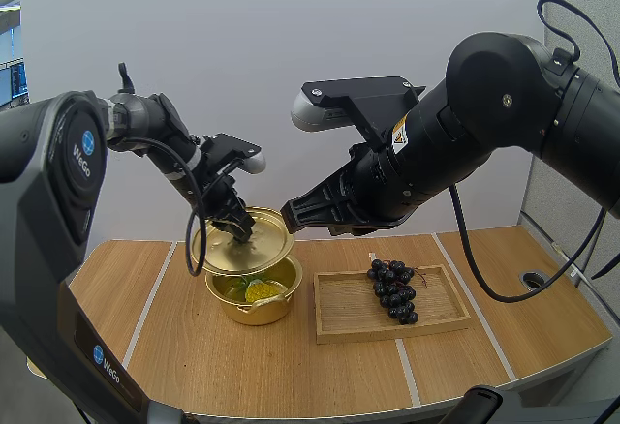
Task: Open the pot, put the pineapple inside, and close it
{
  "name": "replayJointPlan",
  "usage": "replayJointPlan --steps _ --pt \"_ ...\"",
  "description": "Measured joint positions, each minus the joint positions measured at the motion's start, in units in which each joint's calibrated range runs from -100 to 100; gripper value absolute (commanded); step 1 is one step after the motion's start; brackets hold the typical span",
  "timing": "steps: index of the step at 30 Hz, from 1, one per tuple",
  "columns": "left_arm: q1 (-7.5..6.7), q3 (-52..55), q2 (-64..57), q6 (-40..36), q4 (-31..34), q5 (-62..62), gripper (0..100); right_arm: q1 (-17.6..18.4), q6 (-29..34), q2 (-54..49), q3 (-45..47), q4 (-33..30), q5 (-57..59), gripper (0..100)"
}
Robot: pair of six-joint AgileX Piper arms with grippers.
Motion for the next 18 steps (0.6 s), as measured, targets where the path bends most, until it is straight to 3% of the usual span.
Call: replayJointPlan --steps 4,18 --pt "-1.24 0.1 2.17 -0.53 0.33 -4.6 0 0.0 0.0 0.0 0.0 0.0 0.0 0" --pt "-1.24 0.25 8.78 -0.82 1.76 -6.42 0 0.0 0.0 0.0 0.0 0.0 0.0 0"
